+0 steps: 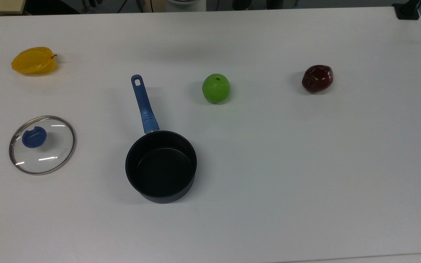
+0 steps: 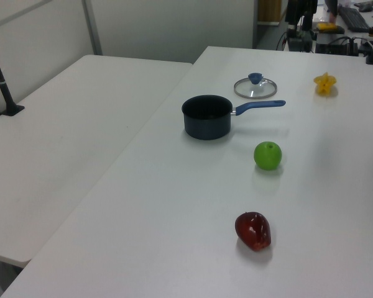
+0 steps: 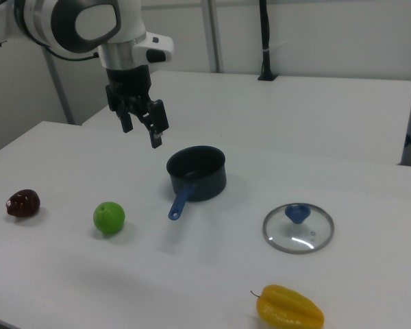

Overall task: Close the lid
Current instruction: 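Move the open gripper over the glass lid's blue knob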

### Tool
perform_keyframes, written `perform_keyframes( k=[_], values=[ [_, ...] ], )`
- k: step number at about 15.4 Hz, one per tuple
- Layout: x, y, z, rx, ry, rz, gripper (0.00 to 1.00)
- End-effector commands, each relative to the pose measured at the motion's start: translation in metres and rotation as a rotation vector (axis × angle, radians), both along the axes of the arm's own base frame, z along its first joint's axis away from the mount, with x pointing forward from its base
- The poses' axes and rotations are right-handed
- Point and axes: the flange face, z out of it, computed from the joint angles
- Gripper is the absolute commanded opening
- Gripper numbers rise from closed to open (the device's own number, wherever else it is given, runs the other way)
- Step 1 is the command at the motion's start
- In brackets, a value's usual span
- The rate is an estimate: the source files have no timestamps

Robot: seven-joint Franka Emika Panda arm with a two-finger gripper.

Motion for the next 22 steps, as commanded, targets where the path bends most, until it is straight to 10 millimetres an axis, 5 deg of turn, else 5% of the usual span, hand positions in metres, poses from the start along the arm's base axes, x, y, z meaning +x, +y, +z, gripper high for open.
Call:
perform_keyframes(
  k=[1, 9, 15, 17, 20, 22],
  values=[
    [-0.006, -0.009, 0.004, 0.02, 0.002, -0.005, 1.0],
    [0.002, -0.03, 0.001, 0.026, -0.032, -0.149, 1.0],
    [0.039, -0.103, -0.004, -0.007, -0.205, -0.462, 1.0],
    [0.054, -0.129, -0.021, -0.025, -0.269, -0.545, 1.0],
    [0.086, -0.179, -0.07, -0.072, -0.412, -0.676, 1.0],
    [0.104, -0.192, -0.114, -0.126, -0.429, -0.642, 1.0]
  ],
)
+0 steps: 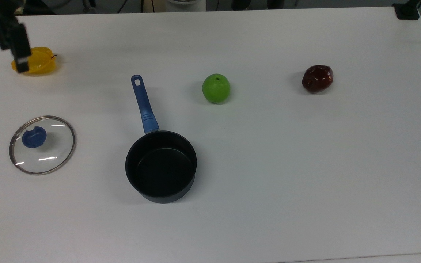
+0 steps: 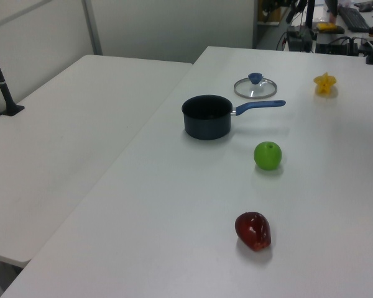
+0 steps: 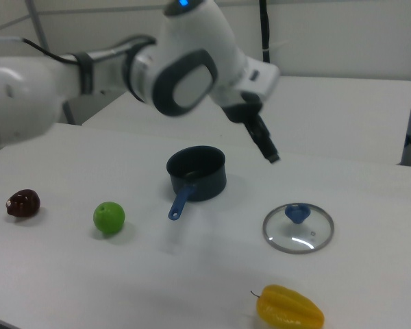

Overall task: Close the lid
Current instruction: 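Move the open gripper over the glass lid's blue knob, then lower the gripper and close it on the blue knob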

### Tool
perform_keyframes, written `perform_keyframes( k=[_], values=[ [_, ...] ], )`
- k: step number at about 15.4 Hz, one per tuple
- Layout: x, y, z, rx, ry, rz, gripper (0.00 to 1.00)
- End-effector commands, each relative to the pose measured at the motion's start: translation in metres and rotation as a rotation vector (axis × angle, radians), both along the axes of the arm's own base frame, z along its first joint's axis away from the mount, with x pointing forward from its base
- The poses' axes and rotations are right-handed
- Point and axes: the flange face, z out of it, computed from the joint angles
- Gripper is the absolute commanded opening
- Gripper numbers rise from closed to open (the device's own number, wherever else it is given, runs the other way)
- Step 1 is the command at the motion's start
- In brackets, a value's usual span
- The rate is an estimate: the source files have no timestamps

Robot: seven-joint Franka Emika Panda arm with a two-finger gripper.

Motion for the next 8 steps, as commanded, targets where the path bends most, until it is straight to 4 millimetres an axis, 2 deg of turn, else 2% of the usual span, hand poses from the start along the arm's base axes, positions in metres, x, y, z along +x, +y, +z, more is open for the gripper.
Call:
perform_keyframes(
  k=[1, 6, 8],
  values=[
    [0.037, -0.028, -0.076, -0.069, -0.036, -0.026, 1.0],
    [0.055, -0.043, -0.154, -0.104, -0.036, -0.033, 1.0],
    [0.06, -0.042, -0.175, -0.114, -0.05, -0.031, 1.0]
  ],
)
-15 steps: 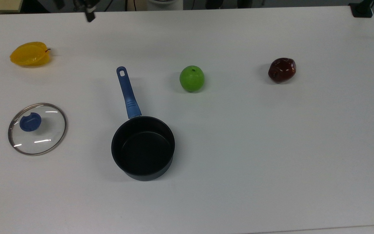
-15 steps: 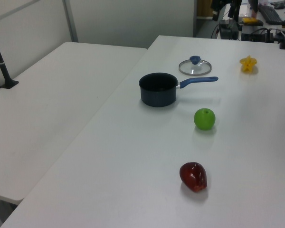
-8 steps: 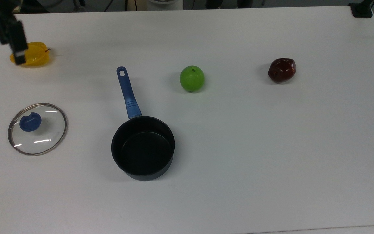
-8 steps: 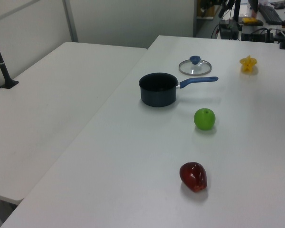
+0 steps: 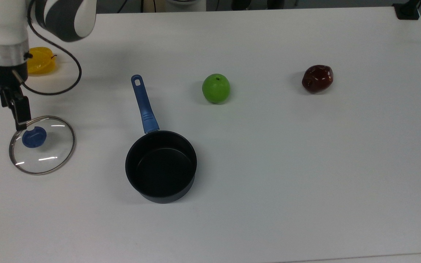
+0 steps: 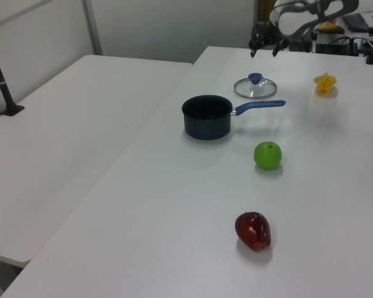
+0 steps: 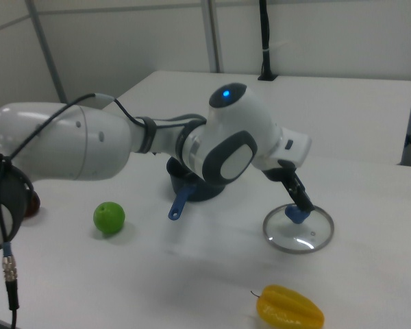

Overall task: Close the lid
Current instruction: 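Lower the gripper and close it on the blue knob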

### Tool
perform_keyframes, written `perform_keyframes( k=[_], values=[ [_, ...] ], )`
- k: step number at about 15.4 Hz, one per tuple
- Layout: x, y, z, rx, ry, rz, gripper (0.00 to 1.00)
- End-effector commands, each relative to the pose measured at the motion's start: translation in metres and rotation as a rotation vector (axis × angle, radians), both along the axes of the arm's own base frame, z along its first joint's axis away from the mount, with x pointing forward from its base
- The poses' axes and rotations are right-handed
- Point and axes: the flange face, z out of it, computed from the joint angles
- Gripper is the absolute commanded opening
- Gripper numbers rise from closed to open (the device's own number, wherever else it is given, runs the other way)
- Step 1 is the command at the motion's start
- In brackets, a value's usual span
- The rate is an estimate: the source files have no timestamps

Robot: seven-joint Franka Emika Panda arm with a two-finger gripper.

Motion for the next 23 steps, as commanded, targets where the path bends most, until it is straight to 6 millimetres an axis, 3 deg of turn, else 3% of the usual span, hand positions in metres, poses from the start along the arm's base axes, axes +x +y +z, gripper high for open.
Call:
perform_keyframes(
  k=[1, 9, 10, 16, 18, 21, 23],
  values=[
    [0.013, 0.001, -0.025, -0.029, -0.039, 0.004, 1.0],
    [0.022, 0.016, -0.063, -0.004, -0.02, 0.003, 1.0],
    [0.026, 0.016, -0.057, -0.008, -0.034, 0.002, 1.0],
    [0.032, 0.027, -0.077, -0.003, -0.014, -0.002, 1.0],
    [0.033, 0.033, -0.082, -0.014, 0.0, 0.016, 0.89],
    [0.032, 0.03, -0.079, -0.017, -0.001, 0.012, 0.43],
    [0.035, 0.027, -0.066, -0.025, -0.021, 0.008, 0.4]
  ],
)
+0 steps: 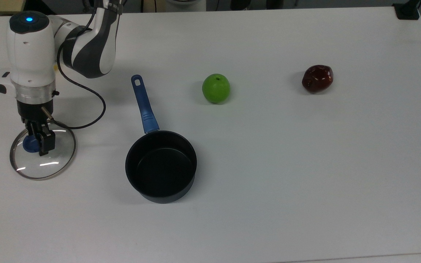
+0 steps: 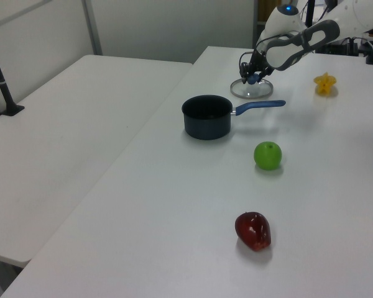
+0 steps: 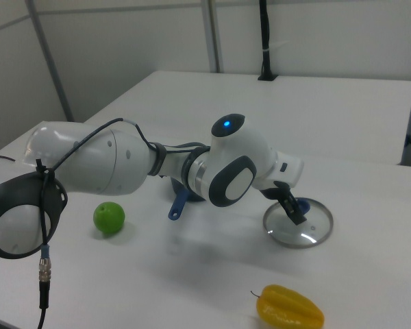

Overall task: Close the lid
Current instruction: 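Lower the gripper and close it on the blue knob, then lift the glass lid and carry it over the black saucepan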

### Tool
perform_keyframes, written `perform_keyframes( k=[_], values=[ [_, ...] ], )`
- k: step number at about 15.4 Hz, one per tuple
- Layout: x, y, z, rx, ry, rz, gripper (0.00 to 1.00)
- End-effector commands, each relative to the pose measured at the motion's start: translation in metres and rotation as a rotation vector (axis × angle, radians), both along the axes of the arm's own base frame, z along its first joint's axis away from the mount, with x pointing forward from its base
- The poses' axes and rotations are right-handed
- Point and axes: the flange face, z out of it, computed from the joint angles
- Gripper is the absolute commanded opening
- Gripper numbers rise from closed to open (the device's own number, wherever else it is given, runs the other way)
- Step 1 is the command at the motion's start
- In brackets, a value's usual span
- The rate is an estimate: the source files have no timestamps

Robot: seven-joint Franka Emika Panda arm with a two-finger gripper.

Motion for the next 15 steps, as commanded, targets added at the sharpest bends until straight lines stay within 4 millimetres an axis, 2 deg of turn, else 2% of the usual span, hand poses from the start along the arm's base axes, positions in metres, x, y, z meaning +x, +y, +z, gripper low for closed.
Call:
perform_keyframes(
  k=[1, 4, 6, 9, 10, 13, 15],
  values=[
    [0.005, -0.004, 0.016, -0.02, -0.035, -0.014, 0.38],
    [0.004, -0.01, 0.034, -0.03, -0.057, -0.019, 0.35],
    [0.006, -0.009, 0.052, -0.04, -0.077, -0.015, 0.35],
    [0.007, -0.004, 0.066, -0.032, -0.066, -0.01, 0.35],
    [0.009, 0.005, 0.073, -0.021, -0.033, -0.001, 0.35],
    [0.022, 0.039, 0.111, 0.023, 0.1, 0.027, 0.35],
    [0.023, 0.068, 0.123, 0.043, 0.172, 0.049, 0.35]
  ],
)
